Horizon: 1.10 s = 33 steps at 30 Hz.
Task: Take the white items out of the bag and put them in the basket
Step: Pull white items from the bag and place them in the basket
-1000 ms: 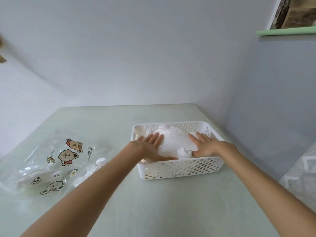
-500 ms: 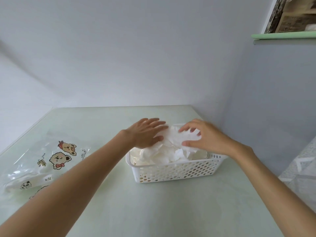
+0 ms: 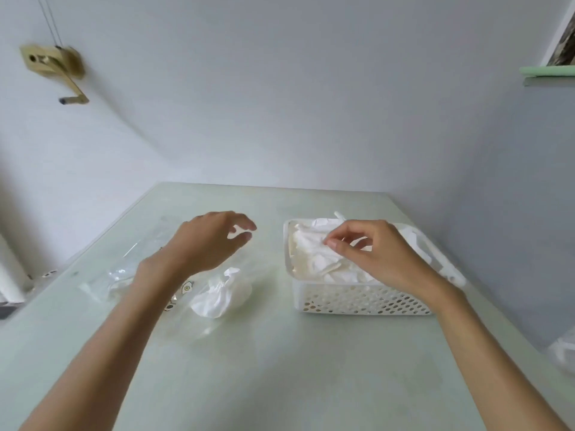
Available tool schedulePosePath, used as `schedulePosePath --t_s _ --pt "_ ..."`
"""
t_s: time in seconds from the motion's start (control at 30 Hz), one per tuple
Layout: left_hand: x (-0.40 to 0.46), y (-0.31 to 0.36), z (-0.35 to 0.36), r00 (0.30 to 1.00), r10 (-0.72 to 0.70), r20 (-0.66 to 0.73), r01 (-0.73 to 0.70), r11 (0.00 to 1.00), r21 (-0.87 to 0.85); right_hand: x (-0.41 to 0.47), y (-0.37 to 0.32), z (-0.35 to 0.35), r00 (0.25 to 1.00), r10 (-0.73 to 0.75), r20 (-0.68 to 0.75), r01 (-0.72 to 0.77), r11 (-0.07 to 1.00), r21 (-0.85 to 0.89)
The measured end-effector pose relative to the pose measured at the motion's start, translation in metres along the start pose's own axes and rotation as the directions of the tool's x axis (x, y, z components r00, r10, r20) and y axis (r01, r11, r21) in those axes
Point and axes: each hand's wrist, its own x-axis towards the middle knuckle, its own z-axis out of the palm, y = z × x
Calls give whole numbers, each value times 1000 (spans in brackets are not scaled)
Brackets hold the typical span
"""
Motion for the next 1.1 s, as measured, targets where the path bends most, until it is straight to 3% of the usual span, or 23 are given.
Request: schedulePosePath --t_s 0.1,0.2,0.27,0.37,0.47,0.57,0.67,0.8,0.93,1.1 --pt "-27 -30 -5 952 -181 248 186 983 2 1 -27 55 998 -35 59 35 999 4" --pt "-36 -40 0 796 -350 493 308 936 167 8 -39 110 999 -3 43 9 991 -136" --pt "-34 -41 1 735 -411 538 340 911 232 14 -40 140 998 9 66 10 960 -278" --pt "-32 -45 -3 719 -454 526 362 891 274 17 -36 167 980 1 197 77 918 -388" --pt "-29 -68 2 703 -424 571 418 896 151 22 -32 173 977 47 209 63 869 -490" --pt "-26 -83 9 755 -330 567 429 902 -45 28 -32 172 987 69 146 15 860 -510" --pt "-21 -85 11 833 -219 509 354 917 -183 35 -31 175 999 18 48 5 898 -440" --pt "-20 -91 17 888 -188 419 298 931 -213 46 -26 179 986 132 99 -71 882 -466" --pt "-19 -94 22 937 -220 271 290 922 -255 50 -28 170 994 86 -63 -106 838 -535" --pt "-20 -96 22 939 -206 275 284 915 -286 53 -27 153 982 115 148 -18 844 -536"
